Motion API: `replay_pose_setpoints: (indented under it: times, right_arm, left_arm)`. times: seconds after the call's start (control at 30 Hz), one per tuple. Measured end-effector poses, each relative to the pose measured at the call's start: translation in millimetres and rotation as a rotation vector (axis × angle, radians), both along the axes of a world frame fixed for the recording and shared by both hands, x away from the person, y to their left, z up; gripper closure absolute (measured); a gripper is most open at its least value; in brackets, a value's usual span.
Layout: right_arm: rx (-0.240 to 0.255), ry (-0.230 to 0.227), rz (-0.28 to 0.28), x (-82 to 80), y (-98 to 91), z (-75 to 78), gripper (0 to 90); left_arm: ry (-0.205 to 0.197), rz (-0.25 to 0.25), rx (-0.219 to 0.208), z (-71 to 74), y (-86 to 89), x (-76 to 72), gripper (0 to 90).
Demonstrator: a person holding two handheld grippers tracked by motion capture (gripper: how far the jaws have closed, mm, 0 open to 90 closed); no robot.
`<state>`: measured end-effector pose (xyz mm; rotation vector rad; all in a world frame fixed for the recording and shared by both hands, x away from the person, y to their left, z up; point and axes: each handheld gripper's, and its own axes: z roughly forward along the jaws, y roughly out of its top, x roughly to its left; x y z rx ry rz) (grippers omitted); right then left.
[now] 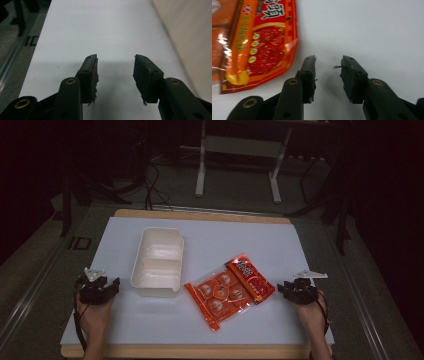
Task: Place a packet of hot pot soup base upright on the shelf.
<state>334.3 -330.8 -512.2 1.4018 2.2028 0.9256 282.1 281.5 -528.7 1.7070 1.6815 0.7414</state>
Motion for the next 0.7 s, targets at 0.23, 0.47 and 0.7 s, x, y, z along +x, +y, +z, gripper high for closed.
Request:
replay_pose_setpoints:
  times: [0.23, 0.47, 0.7]
  right_arm:
    - [0.031, -0.016, 0.005, 2.0, -1.3, 8.2, 57.0]
    - [0.06, -0.016, 0.027, 7.2, 1.6, 11.8, 54.8]
    - [0.079, -0.014, 0.056, 14.7, 9.7, 14.5, 52.0]
  left_arm:
    - [-0.014, -0.041, -0.002, 1.0, 0.0, -3.3, 54.4]
    - [-0.03, -0.055, 0.004, 1.6, -2.9, -5.3, 55.1]
    - [-0.049, -0.067, 0.02, 2.2, -6.2, -6.3, 54.7]
